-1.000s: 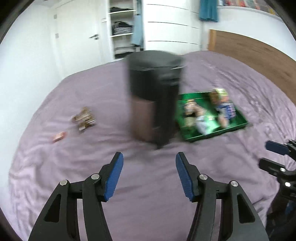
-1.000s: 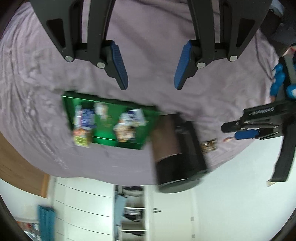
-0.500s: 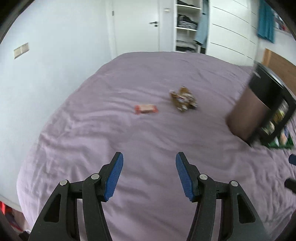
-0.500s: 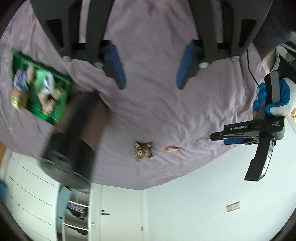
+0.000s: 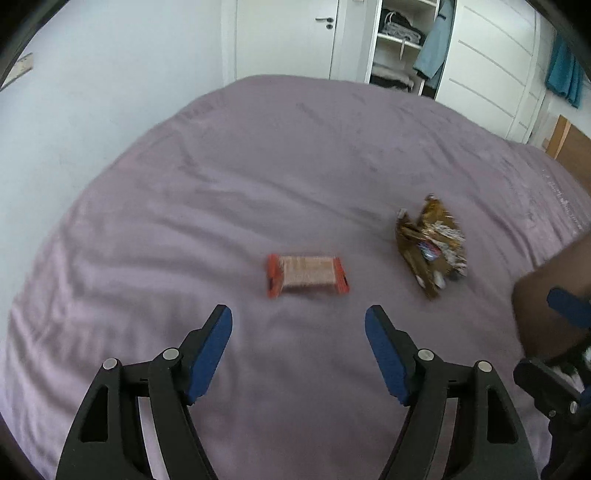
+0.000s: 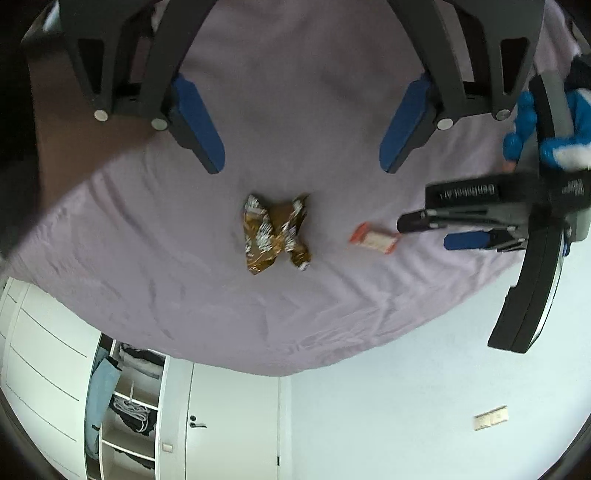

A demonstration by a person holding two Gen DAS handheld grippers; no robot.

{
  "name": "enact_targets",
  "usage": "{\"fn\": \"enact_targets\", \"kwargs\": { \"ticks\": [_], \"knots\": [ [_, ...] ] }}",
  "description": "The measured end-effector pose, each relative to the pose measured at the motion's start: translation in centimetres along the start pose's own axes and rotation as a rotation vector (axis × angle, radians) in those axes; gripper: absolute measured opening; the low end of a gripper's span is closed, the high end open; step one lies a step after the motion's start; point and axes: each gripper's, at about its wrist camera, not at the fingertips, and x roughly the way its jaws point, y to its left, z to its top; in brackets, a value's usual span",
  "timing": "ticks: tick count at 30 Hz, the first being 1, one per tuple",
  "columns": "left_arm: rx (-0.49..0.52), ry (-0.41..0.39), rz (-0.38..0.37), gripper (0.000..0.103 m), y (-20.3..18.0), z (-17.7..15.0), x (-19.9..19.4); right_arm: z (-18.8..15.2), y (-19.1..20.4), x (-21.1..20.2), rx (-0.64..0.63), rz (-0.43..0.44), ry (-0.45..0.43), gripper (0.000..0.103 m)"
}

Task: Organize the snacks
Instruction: 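Grasp the red-ended wafer bar with the left tool while the right tool grasps the brown-gold snack bag, then carry the wafer bar and brown-gold bag over the green tray with both tools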

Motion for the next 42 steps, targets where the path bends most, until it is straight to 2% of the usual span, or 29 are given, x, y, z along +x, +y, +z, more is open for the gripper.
{"fn": "enact_targets", "kwargs": {
  "ticks": [7, 11, 19, 20, 21, 22, 23, 27, 30, 42],
  "knots": [
    [-0.037, 0.028, -0.024, 0.069, 0.5, 0.9, 5.1, 2.4, -1.6, 6.2, 0.045, -0.007, 0.000, 0.103],
    [-0.030, 0.015, -0.030, 0.070, 0.4, 0.8, 5.4, 3.0, -1.4, 9.5, 0.023, -0.012, 0.033, 0.103],
    [-0.051, 0.003, -0.044, 0.068, 0.8, 0.6, 5.8, 3.5, -2.4, 12.5, 0.027, -0.004, 0.060, 0.103],
    [-0.051, 0.000, -0.042, 0.068, 0.8, 0.5, 5.8, 3.5, -2.4, 12.6, 0.017, 0.001, 0.063, 0.092],
    [-0.051, 0.000, -0.043, 0.068, 0.9, 0.7, 5.9, 3.5, -2.3, 12.7, 0.010, 0.000, 0.067, 0.073],
    [-0.052, -0.002, -0.046, 0.067, 1.0, 0.6, 5.9, 3.5, -2.3, 12.7, 0.006, 0.003, 0.067, 0.072],
    [-0.055, -0.004, -0.048, 0.065, 1.1, 0.6, 5.8, 3.5, -2.3, 12.8, 0.000, 0.008, 0.068, 0.065],
    [-0.069, -0.020, -0.053, 0.044, 1.5, 0.1, 5.8, 3.2, -2.2, 12.7, -0.001, 0.015, 0.056, 0.050],
    [-0.069, -0.036, -0.079, 0.038, 1.6, -0.2, 5.7, 2.8, -2.2, 12.5, 0.013, 0.023, 0.037, 0.047],
    [-0.064, -0.096, -0.085, 0.036, 1.8, -0.6, 4.7, 2.4, -2.2, 11.1, 0.028, 0.047, -0.027, 0.042]
  ]
}}
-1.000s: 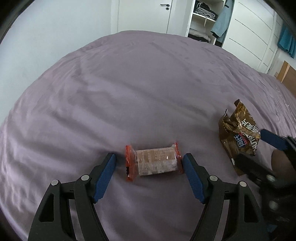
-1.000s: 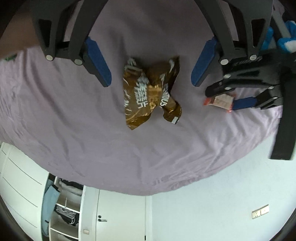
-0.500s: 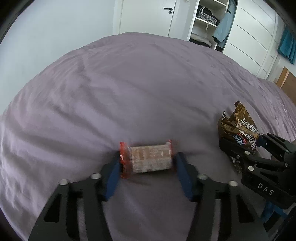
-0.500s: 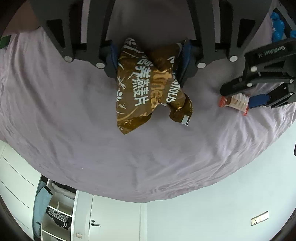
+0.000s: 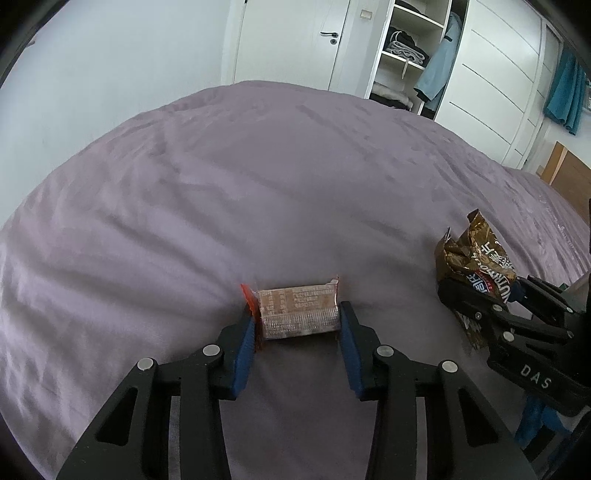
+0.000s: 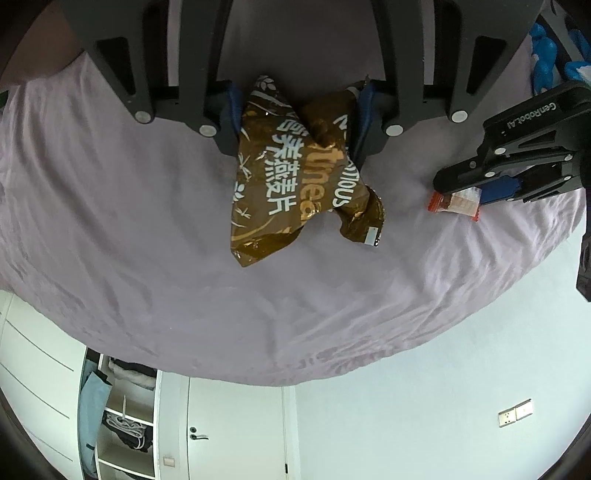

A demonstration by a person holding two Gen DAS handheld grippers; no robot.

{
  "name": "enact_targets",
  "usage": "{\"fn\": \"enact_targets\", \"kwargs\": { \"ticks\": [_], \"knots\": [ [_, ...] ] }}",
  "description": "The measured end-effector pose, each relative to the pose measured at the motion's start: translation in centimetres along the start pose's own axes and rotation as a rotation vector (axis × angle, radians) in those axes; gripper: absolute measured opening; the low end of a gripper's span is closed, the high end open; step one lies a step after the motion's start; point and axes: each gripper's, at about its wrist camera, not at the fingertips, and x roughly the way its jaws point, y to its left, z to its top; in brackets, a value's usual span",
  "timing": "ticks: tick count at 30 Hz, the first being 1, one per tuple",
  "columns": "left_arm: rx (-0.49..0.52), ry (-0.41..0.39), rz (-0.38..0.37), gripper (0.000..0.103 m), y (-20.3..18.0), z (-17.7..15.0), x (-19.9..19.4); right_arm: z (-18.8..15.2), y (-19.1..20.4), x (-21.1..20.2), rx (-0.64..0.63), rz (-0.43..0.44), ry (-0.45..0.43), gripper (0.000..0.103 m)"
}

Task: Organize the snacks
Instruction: 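Carry the wafer bar and brown-gold bag over the green tray with both tools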

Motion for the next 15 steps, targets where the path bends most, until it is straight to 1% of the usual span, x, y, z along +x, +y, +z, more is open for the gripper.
{"fn": "enact_targets", "kwargs": {
  "ticks": [5, 7, 11, 15],
  "knots": [
    [0.010, -0.025, 0.000, 0.036, -0.3, 0.1, -1.8, -0.2, 0.8, -2.0, -0.007, 0.012, -0.012, 0.043],
    [-0.008, -0.027, 0.009, 0.036, -0.1, 0.1, -2.6, -0.5, 1.4, -3.2, -0.006, 0.021, -0.015, 0.043],
    [-0.013, -0.031, 0.022, 0.036, 0.3, -0.5, -5.0, -1.1, 2.5, -6.6, 0.002, 0.049, -0.028, 0.043],
    [-0.001, -0.035, 0.039, 0.036, 0.6, -1.7, -8.5, -2.0, 4.0, -10.3, -0.009, 0.071, -0.031, 0.043]
  ]
}}
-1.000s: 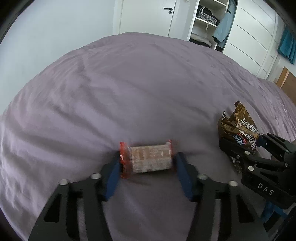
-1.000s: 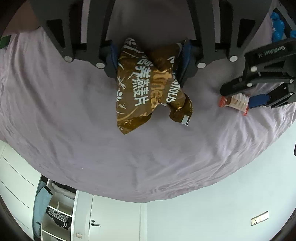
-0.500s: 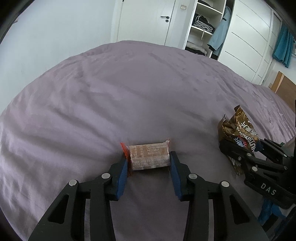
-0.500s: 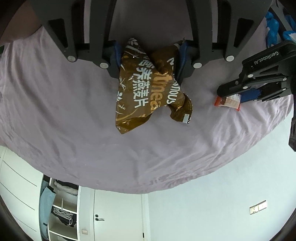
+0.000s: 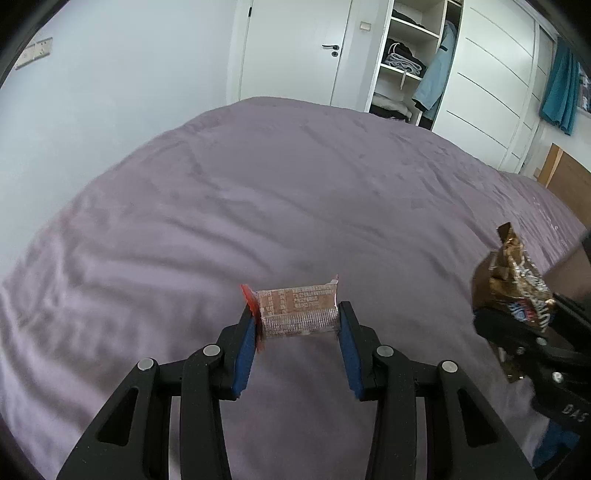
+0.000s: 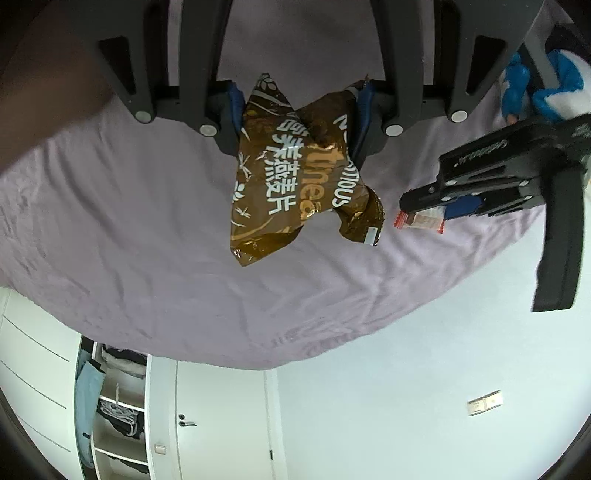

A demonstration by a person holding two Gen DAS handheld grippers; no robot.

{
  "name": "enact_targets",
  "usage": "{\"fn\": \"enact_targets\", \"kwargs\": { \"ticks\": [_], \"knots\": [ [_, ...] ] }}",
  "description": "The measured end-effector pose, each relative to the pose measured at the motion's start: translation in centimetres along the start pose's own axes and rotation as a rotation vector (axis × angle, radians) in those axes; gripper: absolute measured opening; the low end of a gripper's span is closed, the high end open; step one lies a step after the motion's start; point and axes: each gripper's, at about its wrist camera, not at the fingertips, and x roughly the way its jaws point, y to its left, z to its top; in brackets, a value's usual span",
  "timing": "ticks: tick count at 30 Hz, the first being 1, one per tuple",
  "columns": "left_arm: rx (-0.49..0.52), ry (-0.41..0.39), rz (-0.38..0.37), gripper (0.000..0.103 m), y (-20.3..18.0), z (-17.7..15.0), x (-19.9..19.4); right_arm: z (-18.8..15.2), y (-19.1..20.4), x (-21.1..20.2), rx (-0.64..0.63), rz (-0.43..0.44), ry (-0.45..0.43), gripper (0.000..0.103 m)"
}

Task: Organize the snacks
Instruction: 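Carry the wafer bar and brown-gold bag over the green tray with both tools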

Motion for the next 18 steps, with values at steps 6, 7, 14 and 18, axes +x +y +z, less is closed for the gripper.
{"fn": "enact_targets", "kwargs": {
  "ticks": [6, 7, 14, 18],
  "knots": [
    [0.023, -0.003, 0.016, 0.036, -0.4, -2.5, -6.2, -2.9, 2.3, -6.0, -0.005, 0.046, 0.003, 0.043],
    [0.035, -0.005, 0.019, 0.036, -0.7, -2.8, -7.1, -3.7, 2.7, -6.9, -0.015, 0.051, 0.008, 0.043],
    [0.112, -0.003, -0.037, 0.036, -5.1, -5.4, -12.9, -10.2, 2.2, -14.5, 0.025, 0.050, 0.036, 0.043],
    [0.181, 0.012, -0.114, 0.036, -9.7, -6.6, -15.6, -13.3, -0.8, -19.5, 0.087, -0.015, 0.026, 0.043]
  ]
}}
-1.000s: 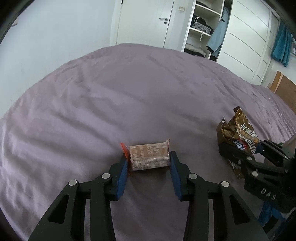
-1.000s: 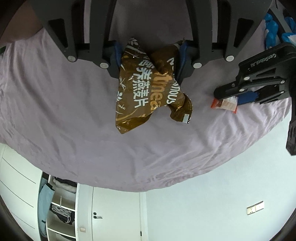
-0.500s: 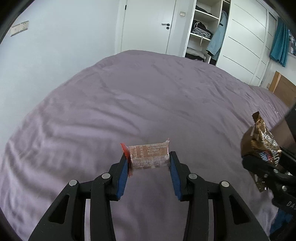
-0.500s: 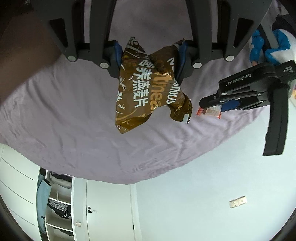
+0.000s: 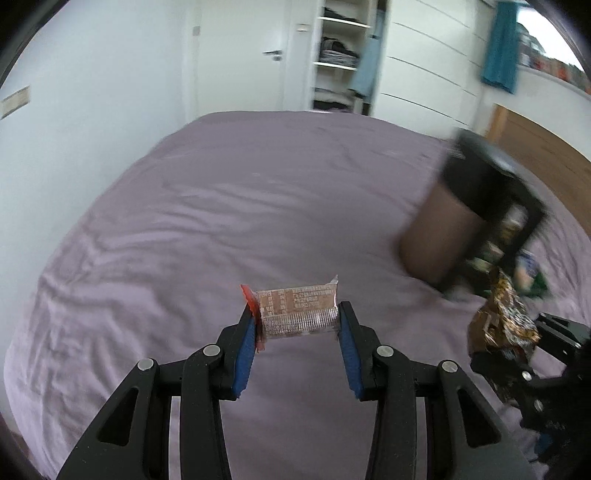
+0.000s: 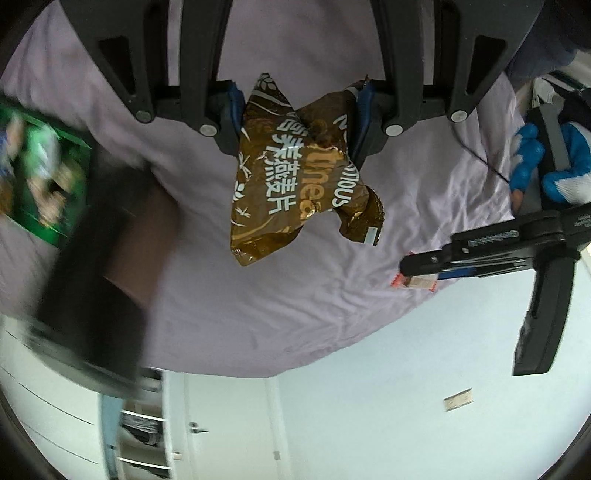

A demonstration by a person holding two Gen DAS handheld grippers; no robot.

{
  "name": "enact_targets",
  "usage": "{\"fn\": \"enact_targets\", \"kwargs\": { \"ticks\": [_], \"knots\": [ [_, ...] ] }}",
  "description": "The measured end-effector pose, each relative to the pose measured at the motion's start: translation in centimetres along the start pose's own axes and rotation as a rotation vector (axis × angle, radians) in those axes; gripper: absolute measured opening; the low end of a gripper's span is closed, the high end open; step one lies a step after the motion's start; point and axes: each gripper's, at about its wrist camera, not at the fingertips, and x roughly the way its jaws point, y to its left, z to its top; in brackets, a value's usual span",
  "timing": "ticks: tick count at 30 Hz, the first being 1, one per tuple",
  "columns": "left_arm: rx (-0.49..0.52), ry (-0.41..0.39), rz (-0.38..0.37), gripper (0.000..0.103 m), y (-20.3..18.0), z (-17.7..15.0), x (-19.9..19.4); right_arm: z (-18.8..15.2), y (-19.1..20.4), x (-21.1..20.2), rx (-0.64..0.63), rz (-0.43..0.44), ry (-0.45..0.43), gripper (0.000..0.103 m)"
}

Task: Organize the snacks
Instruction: 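Carry the wafer bar and brown-gold bag over the green tray with both tools, then lower and release the wafer bar with the left tool while the right tool releases the brown-gold bag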

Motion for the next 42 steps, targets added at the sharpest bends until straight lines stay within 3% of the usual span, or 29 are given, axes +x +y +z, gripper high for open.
{"fn": "enact_targets", "kwargs": {
  "ticks": [8, 11, 17, 21, 27, 35, 42],
  "knots": [
    [0.123, 0.007, -0.219, 0.036, -12.9, 1.5, -1.7, -3.1, -10.3, -8.6, 0.131, -0.197, -0.073, 0.043],
    [0.179, 0.019, -0.300, 0.036, -18.6, 2.3, -0.9, -3.0, -14.7, -11.1, 0.160, -0.276, -0.109, 0.043],
    [0.246, 0.030, -0.386, 0.036, -27.6, 4.3, 2.4, -2.2, -22.1, -12.7, 0.205, -0.377, -0.147, 0.043],
    [0.251, 0.037, -0.373, 0.037, -31.5, 5.9, 6.5, -1.1, -26.4, -11.1, 0.226, -0.396, -0.150, 0.043],
    [0.297, 0.040, -0.288, 0.037, -35.3, 6.5, 13.0, -0.3, -31.7, -6.0, 0.256, -0.393, -0.133, 0.043],
    [0.301, 0.064, -0.212, 0.037, -36.5, 6.3, 19.7, -1.0, -35.9, -0.1, 0.279, -0.391, -0.101, 0.043],
    [0.294, 0.074, -0.191, 0.037, -36.3, 5.2, 22.4, -2.2, -37.2, 1.2, 0.273, -0.409, -0.107, 0.044]
  ]
}}
